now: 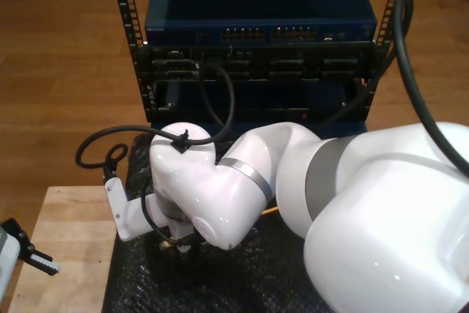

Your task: Grab the cable and plug it in

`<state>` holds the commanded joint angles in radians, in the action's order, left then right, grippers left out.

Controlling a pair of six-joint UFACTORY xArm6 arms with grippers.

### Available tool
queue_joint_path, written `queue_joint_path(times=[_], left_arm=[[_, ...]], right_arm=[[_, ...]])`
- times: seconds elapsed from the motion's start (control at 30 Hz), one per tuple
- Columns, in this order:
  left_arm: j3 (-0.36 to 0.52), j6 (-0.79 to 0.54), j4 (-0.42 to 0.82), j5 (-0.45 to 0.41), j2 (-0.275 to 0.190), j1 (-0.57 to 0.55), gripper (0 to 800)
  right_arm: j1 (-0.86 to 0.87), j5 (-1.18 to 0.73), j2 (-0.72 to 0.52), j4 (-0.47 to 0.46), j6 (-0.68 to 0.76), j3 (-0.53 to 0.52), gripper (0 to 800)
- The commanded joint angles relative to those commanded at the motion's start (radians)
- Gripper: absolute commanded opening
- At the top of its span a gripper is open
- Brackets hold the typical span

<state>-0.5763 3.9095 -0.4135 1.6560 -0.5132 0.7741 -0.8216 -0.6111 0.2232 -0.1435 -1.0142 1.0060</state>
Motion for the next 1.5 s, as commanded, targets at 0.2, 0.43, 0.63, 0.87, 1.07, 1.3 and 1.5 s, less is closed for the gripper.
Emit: queue_joint_path(times=[0.2, 0.43, 0.63, 0.87, 1.07, 1.3, 1.5], left_arm=[[-0.002, 0.000, 0.000, 0.002, 0.000, 0.000, 800], [0.000, 0.000, 0.000, 0.000, -0.002, 0.000, 800], [0.000, 0.000, 0.000, 0.000, 0.000, 0.000, 800], [0.000, 0.000, 0.000, 0.000, 0.000, 0.000, 800], [0.000, 0.000, 0.000, 0.000, -0.002, 0.000, 800], [0.000, 0.000, 0.000, 0.000, -0.002, 0.000, 800], [-0.002, 0.000, 0.000, 0.000, -0.002, 0.000, 800]], right_arm=[[0.000, 0.000, 0.000, 0.000, 0.002, 0.000, 235], [0.000, 0.000, 0.000, 0.000, 0.003, -0.002, 192], [0.000, 0.000, 0.000, 0.000, 0.003, -0.003, 182], [0.000, -0.002, -0.002, 0.002, 0.003, -0.005, 181], [0.000, -0.002, -0.006, 0.002, 0.003, -0.005, 178], [0.000, -0.002, -0.008, 0.002, 0.003, -0.005, 159], [-0.002, 0.000, -0.008, 0.002, 0.003, -0.005, 153]])
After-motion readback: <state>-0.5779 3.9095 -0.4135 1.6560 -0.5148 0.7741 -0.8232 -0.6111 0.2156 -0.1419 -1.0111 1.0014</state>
